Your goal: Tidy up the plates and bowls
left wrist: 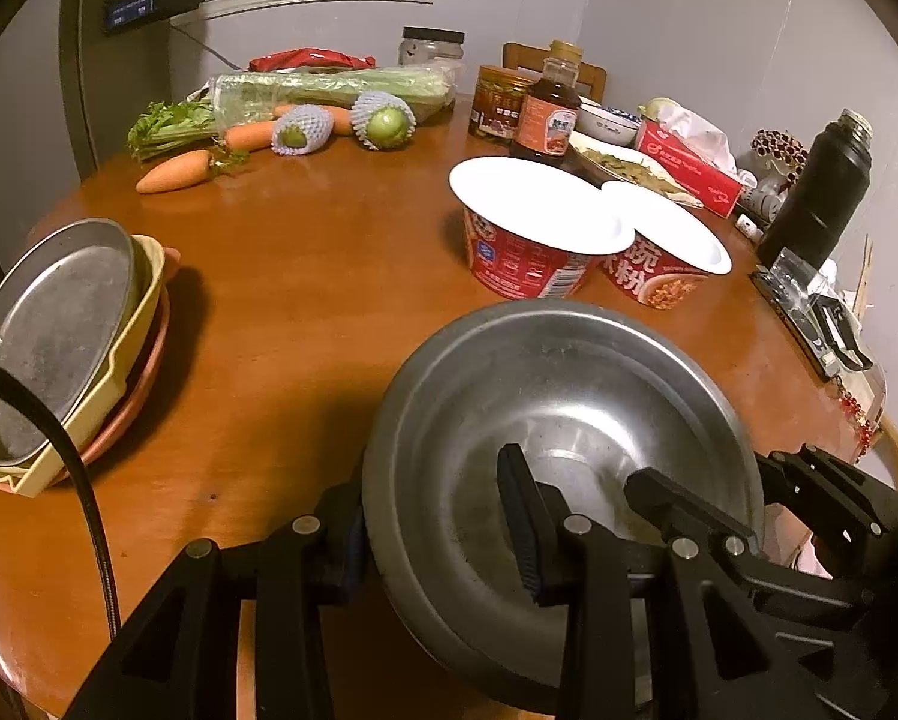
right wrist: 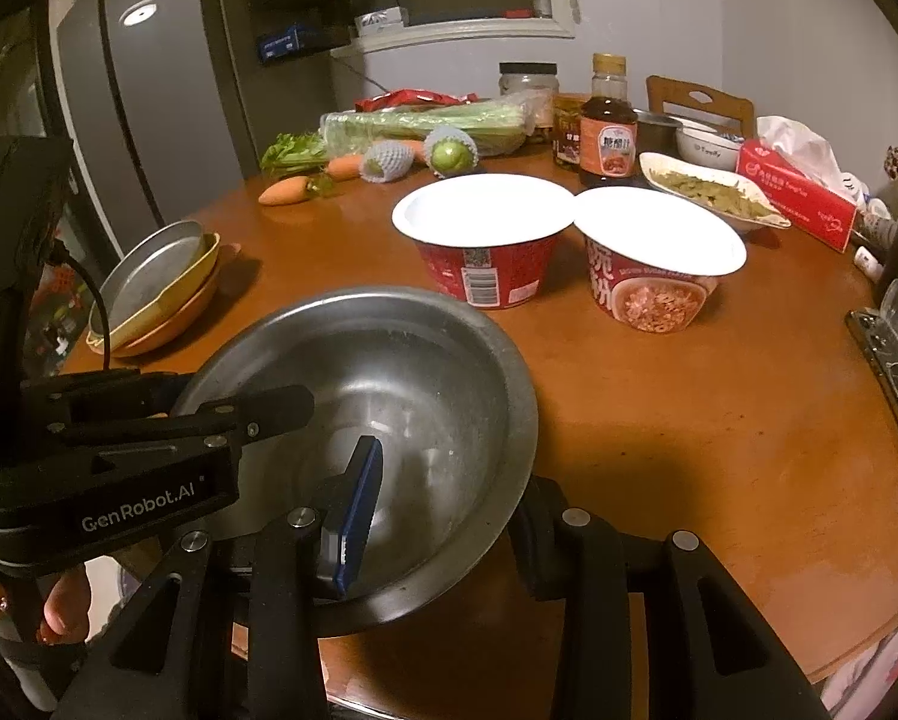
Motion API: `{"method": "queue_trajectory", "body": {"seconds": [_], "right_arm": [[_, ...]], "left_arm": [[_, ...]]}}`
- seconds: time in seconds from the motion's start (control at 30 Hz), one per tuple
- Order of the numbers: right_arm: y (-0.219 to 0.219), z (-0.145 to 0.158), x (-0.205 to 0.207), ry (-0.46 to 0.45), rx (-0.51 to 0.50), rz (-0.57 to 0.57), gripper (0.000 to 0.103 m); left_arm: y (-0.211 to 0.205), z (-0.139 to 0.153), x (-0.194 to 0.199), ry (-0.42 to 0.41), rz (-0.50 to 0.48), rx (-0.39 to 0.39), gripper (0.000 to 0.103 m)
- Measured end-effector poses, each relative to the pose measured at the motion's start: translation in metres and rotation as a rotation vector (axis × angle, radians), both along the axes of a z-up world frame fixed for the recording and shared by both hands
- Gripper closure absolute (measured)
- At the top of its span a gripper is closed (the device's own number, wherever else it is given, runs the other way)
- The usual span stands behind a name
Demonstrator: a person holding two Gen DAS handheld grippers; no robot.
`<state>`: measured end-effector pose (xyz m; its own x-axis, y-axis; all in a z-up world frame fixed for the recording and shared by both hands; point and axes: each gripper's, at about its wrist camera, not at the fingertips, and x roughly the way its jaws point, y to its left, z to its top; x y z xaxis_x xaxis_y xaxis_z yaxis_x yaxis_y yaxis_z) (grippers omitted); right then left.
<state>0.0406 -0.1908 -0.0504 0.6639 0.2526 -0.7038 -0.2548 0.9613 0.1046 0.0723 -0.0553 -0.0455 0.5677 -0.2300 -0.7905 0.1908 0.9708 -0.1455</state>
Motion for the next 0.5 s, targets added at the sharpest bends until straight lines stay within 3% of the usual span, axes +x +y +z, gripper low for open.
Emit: {"method": "queue_trajectory", "body": {"seconds": [0.5], "right_arm": [[0.006, 0.007, -0.002, 0.004, 0.006, 0.001, 0.060]], "left_arm": [[0.015, 0.009, -0.006, -0.022, 0.038, 0.021, 0.058]]}}
